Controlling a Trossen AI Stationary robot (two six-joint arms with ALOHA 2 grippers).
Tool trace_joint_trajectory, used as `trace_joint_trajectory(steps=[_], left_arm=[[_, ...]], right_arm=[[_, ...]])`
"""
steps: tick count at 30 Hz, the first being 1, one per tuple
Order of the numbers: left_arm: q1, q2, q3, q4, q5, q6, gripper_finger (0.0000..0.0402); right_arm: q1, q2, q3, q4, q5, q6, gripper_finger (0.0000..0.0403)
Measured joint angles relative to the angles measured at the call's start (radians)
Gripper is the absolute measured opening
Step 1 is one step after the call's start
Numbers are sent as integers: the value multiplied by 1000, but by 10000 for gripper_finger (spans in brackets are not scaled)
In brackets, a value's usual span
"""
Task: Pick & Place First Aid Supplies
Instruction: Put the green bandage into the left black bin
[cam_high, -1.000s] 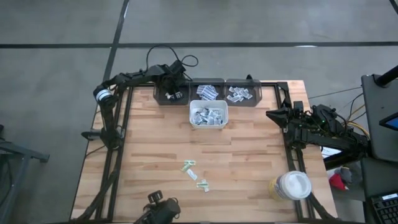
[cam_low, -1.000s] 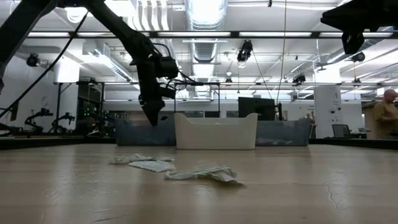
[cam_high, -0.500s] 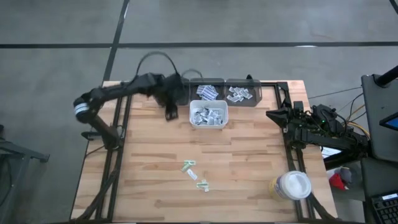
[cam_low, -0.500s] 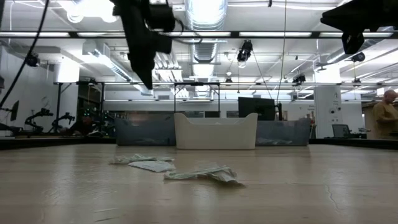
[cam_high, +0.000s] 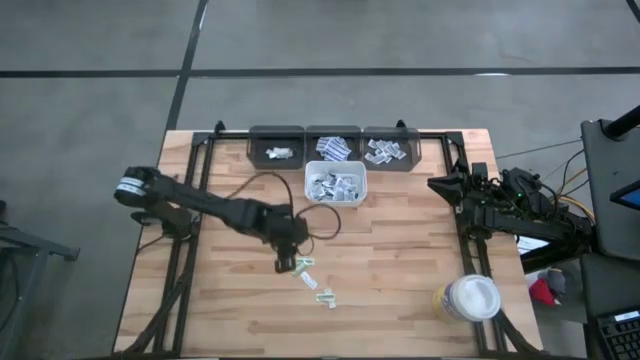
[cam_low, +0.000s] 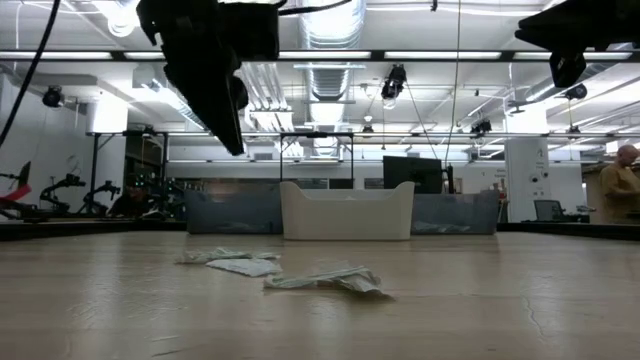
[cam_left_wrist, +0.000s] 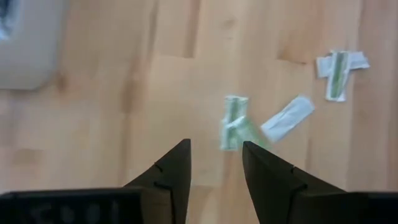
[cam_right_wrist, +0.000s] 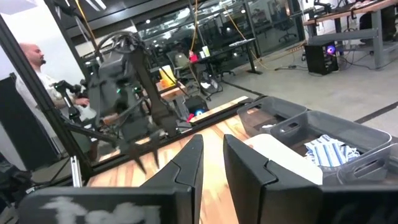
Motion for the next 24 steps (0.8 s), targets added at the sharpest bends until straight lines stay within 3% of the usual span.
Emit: trace_joint_trajectory(steps=[12,24], left_arm=[[-39,215,3,57,11,-64,138],[-39,263,3,58,22,-69,138]], right_arm=[[0,0,0,-4,0,0,76],[0,0,0,-4,0,0,68]])
